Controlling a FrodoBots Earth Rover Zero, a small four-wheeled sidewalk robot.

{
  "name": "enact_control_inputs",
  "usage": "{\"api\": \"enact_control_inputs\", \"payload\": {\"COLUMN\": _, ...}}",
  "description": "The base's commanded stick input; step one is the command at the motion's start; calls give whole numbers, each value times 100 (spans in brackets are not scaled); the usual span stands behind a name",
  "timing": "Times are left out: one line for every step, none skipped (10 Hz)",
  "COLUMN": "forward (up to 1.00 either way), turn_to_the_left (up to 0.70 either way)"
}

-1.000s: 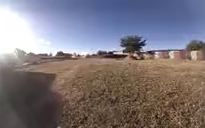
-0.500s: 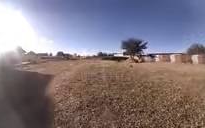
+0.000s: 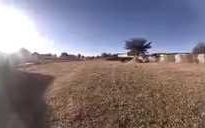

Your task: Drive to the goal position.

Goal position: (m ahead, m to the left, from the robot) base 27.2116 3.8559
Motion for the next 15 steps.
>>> {"api": "enact_control_inputs", "payload": {"forward": 50, "turn_to_the_left": 0}}
{"api": "enact_control_inputs", "payload": {"forward": 50, "turn_to_the_left": 0}}
{"api": "enact_control_inputs", "payload": {"forward": 50, "turn_to_the_left": 0}}
{"api": "enact_control_inputs", "payload": {"forward": 50, "turn_to_the_left": 23}}
{"api": "enact_control_inputs", "payload": {"forward": 50, "turn_to_the_left": 24}}
{"api": "enact_control_inputs", "payload": {"forward": 50, "turn_to_the_left": 0}}
{"api": "enact_control_inputs", "payload": {"forward": 50, "turn_to_the_left": 0}}
{"api": "enact_control_inputs", "payload": {"forward": 50, "turn_to_the_left": 0}}
{"api": "enact_control_inputs", "payload": {"forward": 50, "turn_to_the_left": 0}}
{"api": "enact_control_inputs", "payload": {"forward": 50, "turn_to_the_left": 0}}
{"api": "enact_control_inputs", "payload": {"forward": 50, "turn_to_the_left": 0}}
{"api": "enact_control_inputs", "payload": {"forward": 50, "turn_to_the_left": 0}}
{"api": "enact_control_inputs", "payload": {"forward": 50, "turn_to_the_left": 0}}
{"api": "enact_control_inputs", "payload": {"forward": 50, "turn_to_the_left": 0}}
{"api": "enact_control_inputs", "payload": {"forward": 50, "turn_to_the_left": 0}}
